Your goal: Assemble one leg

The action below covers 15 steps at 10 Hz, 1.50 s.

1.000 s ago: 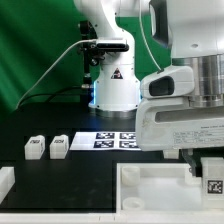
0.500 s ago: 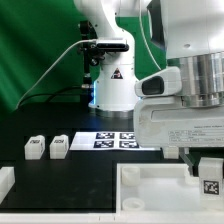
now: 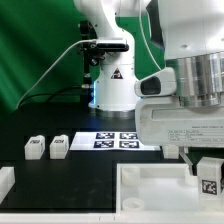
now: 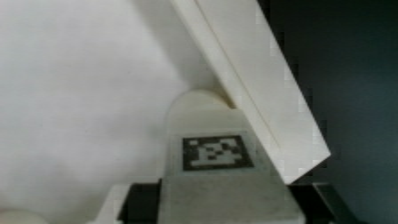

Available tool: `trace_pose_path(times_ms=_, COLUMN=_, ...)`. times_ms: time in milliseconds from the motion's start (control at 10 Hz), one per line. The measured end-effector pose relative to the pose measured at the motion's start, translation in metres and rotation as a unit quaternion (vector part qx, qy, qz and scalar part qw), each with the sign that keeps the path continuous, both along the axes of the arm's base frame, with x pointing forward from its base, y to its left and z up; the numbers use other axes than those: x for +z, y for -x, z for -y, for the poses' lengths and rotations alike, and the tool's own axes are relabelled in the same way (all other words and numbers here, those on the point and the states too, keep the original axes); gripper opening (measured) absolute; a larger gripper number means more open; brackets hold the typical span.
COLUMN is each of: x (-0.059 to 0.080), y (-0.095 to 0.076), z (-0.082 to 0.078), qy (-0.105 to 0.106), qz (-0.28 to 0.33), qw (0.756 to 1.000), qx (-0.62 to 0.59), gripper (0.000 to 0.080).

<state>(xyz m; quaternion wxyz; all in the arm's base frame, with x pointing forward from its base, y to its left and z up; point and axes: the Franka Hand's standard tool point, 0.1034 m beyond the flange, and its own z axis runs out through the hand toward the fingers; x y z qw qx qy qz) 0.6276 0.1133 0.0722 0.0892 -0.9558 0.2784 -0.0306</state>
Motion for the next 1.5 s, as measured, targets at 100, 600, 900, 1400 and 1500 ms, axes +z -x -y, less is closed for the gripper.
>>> trace_pose_path(times_ms=100, x=0.0002, y=0.0002, z=0.0001, qy=0.000, qz=0.001, qw=1.000, qx=0.002, gripper=0.0295)
trace_pose_path(times_ms=600, x=-0.0010, y=0.0010, z=-0.0007, qy=0.003, qz=0.008, qw=1.000, qx=0.005, gripper=0.0469)
trace_pose_path(times_ms=900, x=-0.0012, y=0.0011, z=-0.0007, qy=0.003, qz=0.007, qw=1.000, qx=0.005, gripper=0.0648)
trace_pose_path(times_ms=1400, x=-0.0013, y=0.0012, z=-0.0007, qy=0.003, qz=0.007, qw=1.000, qx=0.005, gripper=0.0554)
trace_pose_path(times_ms=1500, x=-0.0013, y=0.0012, z=-0.0007, qy=0.003, qz=0.007, qw=1.000, qx=0.005, gripper=0.0554)
